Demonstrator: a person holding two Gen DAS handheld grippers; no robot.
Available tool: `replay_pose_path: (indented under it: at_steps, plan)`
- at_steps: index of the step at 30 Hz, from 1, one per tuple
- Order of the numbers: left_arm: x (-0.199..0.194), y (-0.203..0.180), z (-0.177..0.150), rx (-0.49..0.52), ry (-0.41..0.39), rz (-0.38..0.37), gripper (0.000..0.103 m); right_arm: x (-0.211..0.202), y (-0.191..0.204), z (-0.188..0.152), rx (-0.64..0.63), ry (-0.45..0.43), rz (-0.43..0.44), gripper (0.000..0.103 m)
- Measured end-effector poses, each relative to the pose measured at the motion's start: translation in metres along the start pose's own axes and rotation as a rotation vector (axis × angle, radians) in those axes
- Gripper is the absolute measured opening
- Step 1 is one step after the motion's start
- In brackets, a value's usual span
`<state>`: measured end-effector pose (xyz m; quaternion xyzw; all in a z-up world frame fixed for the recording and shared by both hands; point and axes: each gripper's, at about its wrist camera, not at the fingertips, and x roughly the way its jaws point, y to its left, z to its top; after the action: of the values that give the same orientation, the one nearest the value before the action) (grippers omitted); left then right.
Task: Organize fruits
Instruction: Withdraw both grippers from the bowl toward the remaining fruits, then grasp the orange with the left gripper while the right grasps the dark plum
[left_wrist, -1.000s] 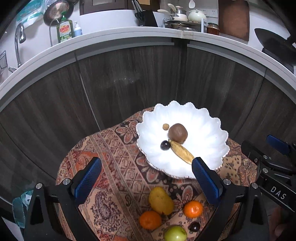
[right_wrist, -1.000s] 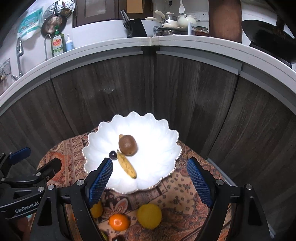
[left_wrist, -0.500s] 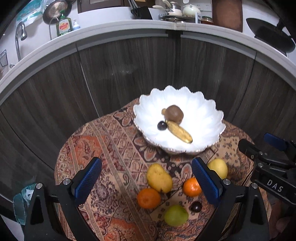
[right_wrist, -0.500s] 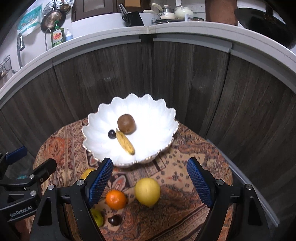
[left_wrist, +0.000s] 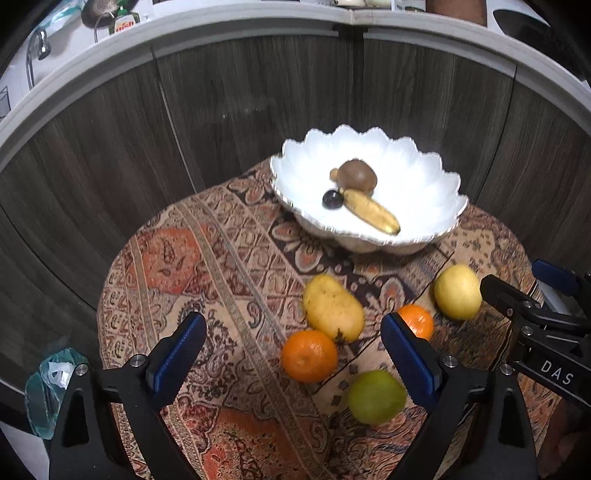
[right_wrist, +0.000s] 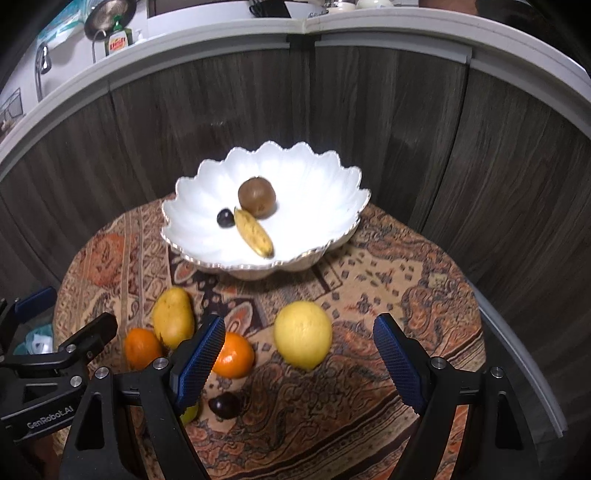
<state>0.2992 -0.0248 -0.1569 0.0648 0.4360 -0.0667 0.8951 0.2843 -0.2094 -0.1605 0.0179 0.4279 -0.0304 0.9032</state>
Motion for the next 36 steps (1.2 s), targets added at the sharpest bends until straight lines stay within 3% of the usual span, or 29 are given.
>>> replay_pose_path:
  at_steps: [16,26,34,36]
  plan:
    - [0.054,0.005,-0.031,0.013,0.123,-0.040,0.084,0.031,0.023,-0.016,-0.049,0.052,0.013,0.083]
    - [0.075,0.001,-0.034,0.004,0.159,-0.103,0.070,0.040,0.025,-0.019,-0.052,0.075,0.008,0.083]
    - [0.079,0.002,-0.034,0.002,0.164,-0.160,0.048,0.042,0.024,-0.019,-0.055,0.084,0.009,0.083]
    - [0.078,0.001,-0.034,0.008,0.162,-0.161,0.047,0.041,0.025,-0.019,-0.059,0.084,0.008,0.083]
